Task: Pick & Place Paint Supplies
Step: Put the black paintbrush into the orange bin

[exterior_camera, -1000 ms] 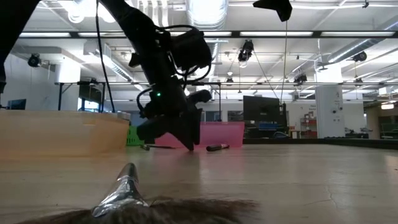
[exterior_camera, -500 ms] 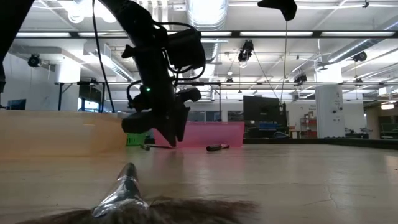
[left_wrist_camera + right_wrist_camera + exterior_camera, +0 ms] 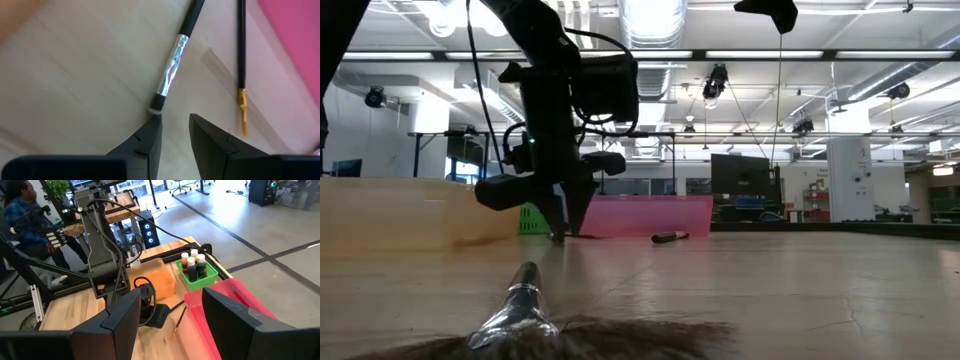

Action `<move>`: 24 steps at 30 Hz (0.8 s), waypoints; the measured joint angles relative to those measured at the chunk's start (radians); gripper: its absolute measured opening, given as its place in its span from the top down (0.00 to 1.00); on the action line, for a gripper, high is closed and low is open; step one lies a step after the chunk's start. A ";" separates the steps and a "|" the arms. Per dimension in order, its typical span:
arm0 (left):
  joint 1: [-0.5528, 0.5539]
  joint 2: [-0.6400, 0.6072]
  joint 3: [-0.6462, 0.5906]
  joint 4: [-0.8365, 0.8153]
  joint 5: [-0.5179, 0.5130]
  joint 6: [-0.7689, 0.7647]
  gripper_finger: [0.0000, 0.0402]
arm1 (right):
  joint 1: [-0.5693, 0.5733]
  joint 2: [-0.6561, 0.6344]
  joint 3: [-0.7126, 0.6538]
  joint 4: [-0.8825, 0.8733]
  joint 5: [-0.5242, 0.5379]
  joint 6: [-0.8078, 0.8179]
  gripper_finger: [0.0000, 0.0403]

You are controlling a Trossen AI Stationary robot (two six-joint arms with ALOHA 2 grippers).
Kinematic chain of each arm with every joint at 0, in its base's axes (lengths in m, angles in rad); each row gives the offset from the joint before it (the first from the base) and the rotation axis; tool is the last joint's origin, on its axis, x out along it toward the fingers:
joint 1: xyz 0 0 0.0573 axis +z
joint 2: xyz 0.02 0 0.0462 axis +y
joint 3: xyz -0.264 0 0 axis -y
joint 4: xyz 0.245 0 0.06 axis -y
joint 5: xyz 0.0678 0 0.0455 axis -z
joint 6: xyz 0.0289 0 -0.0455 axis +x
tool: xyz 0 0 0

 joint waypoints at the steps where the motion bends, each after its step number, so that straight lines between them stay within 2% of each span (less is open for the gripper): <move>1: -0.004 -0.001 -0.005 -0.002 -0.002 0.005 0.73 | 0.000 0.000 0.000 0.000 0.000 0.000 0.49; 16: -0.018 -0.007 -0.031 -0.013 0.010 0.121 0.73 | 0.001 0.000 0.000 0.001 -0.001 0.002 0.49; 24: -0.022 -0.016 -0.023 -0.047 0.051 0.183 0.72 | 0.001 0.000 0.000 0.002 -0.002 0.000 0.49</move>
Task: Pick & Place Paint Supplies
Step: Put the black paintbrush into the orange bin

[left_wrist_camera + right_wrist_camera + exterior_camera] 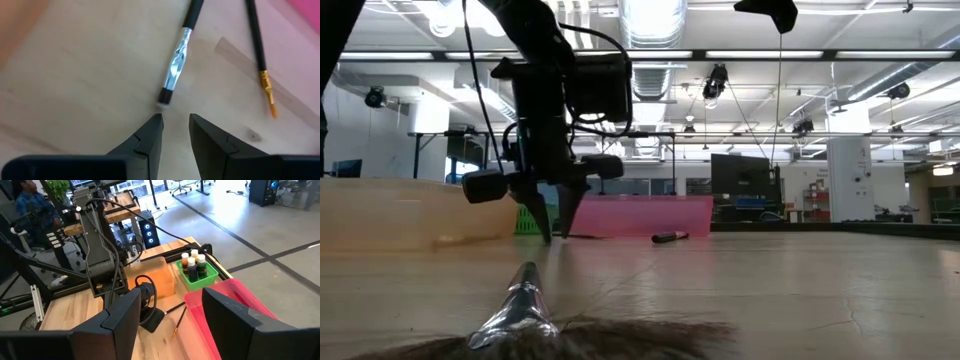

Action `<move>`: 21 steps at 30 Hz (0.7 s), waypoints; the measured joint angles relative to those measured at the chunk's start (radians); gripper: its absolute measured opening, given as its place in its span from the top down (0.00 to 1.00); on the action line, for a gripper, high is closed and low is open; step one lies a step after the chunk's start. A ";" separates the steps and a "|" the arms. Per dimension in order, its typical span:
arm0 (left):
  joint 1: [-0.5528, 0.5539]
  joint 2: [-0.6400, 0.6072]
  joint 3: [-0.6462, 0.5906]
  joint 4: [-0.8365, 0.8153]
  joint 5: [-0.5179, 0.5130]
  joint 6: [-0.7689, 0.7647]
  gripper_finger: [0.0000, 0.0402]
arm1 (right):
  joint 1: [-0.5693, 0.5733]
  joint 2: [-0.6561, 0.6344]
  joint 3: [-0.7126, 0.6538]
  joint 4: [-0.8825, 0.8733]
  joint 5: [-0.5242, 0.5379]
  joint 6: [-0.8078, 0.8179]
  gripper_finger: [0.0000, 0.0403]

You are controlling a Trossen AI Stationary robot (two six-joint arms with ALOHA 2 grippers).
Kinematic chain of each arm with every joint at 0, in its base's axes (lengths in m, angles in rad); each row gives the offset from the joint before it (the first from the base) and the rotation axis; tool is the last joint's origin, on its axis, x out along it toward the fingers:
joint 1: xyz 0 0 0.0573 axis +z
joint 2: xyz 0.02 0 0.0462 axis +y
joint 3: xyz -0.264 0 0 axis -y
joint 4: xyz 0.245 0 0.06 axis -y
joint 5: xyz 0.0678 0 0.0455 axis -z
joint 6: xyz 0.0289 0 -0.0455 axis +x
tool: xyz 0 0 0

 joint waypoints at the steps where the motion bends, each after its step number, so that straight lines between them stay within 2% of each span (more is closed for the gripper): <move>1: 0.000 -0.001 0.000 -0.004 0.009 0.001 0.72 | 0.000 0.000 0.000 0.000 0.000 0.000 0.49; 4: -0.001 -0.008 -0.001 -0.023 0.027 0.015 0.72 | 0.000 0.000 0.000 0.000 -0.001 0.002 0.49; 9: 0.006 -0.009 -0.006 -0.065 -0.008 0.028 0.72 | 0.000 0.002 0.000 0.002 -0.002 0.000 0.49; 21: 0.010 -0.006 -0.012 -0.033 -0.034 0.080 0.72 | 0.000 0.002 0.000 0.002 -0.002 0.011 0.49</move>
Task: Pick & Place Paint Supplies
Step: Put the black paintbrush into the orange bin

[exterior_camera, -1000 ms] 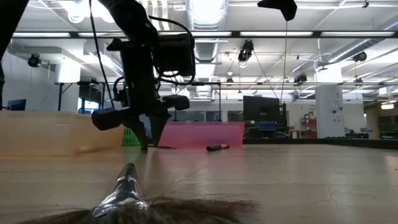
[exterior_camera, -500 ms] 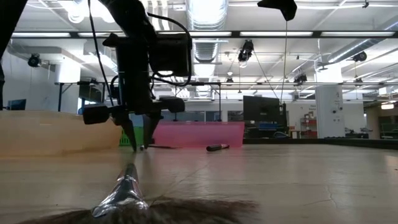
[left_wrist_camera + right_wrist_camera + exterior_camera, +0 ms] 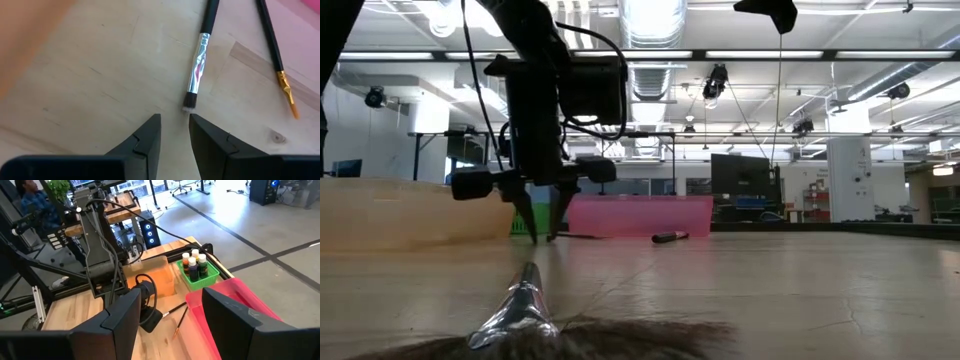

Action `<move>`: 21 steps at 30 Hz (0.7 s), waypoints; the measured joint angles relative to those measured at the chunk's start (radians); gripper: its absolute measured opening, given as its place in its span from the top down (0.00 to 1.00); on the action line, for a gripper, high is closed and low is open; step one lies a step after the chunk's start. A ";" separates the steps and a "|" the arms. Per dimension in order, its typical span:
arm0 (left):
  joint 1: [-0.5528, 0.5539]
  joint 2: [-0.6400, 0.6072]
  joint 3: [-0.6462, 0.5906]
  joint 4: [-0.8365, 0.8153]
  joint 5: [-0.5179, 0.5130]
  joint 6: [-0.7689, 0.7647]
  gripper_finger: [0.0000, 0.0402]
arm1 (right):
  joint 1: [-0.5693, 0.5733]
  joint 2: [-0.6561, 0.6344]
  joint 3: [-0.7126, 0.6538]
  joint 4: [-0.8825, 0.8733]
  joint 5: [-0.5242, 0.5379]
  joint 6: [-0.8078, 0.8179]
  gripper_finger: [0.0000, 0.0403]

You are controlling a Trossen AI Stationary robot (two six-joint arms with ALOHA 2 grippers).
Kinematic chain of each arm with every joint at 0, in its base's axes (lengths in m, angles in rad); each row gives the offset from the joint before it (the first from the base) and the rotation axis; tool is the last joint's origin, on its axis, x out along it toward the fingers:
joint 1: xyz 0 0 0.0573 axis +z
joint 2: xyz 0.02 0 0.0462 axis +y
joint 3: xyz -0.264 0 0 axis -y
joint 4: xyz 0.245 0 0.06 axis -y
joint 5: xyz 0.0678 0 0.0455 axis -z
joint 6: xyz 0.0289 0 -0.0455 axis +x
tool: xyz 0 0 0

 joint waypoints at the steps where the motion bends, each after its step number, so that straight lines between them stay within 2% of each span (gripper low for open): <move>1: 0.000 0.000 0.000 0.006 -0.005 0.006 0.72 | 0.000 0.000 0.000 0.000 0.000 0.001 0.49; 21: 0.022 -0.001 -0.032 0.063 -0.046 -0.008 0.72 | 0.000 -0.001 0.000 0.002 -0.005 0.018 0.49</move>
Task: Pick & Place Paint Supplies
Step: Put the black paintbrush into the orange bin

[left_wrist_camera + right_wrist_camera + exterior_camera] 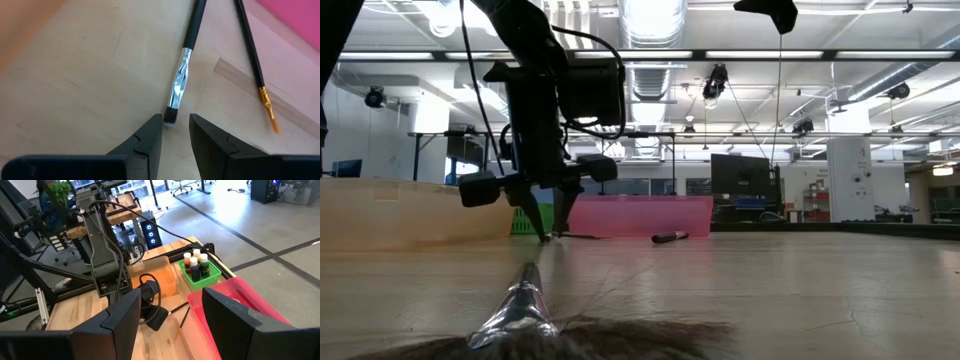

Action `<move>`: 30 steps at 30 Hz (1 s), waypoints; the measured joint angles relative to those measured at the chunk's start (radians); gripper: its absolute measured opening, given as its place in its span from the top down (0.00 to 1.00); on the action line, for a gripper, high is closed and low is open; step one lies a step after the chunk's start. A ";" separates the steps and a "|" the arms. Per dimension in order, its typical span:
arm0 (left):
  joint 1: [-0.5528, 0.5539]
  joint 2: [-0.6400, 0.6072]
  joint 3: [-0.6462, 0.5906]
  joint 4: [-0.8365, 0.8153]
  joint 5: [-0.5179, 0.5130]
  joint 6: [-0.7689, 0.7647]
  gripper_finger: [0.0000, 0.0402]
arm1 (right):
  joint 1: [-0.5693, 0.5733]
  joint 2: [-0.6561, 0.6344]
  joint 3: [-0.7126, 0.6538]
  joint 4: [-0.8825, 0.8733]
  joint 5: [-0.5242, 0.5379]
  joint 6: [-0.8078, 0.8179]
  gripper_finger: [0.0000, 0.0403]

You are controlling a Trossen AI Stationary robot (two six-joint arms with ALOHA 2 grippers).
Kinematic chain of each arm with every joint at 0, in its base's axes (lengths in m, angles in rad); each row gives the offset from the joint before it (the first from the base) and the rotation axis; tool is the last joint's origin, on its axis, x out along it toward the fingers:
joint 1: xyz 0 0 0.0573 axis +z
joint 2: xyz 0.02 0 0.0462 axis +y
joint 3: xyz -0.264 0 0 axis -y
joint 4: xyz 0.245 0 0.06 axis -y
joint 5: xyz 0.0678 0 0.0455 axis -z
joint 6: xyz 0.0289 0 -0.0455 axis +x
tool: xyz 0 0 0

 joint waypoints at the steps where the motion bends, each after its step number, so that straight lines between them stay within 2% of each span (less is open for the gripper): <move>1: 0.002 -0.001 -0.004 0.006 -0.001 0.000 0.72 | 0.000 0.000 0.000 0.000 0.000 0.000 0.49; 9: 0.005 -0.001 -0.011 0.015 0.001 0.003 0.75 | 0.000 -0.002 0.000 0.000 0.000 0.004 0.49; 16: 0.005 -0.001 -0.012 0.007 0.011 0.003 0.97 | 0.000 -0.004 0.000 0.000 0.000 0.013 0.49; 24: 0.002 -0.006 -0.004 0.039 0.004 0.002 0.99 | 0.000 -0.020 0.000 0.000 0.000 0.016 0.49; 30: -0.006 -0.014 0.013 0.243 0.003 0.049 1.00 | 0.000 -0.021 0.000 0.001 0.001 0.022 0.49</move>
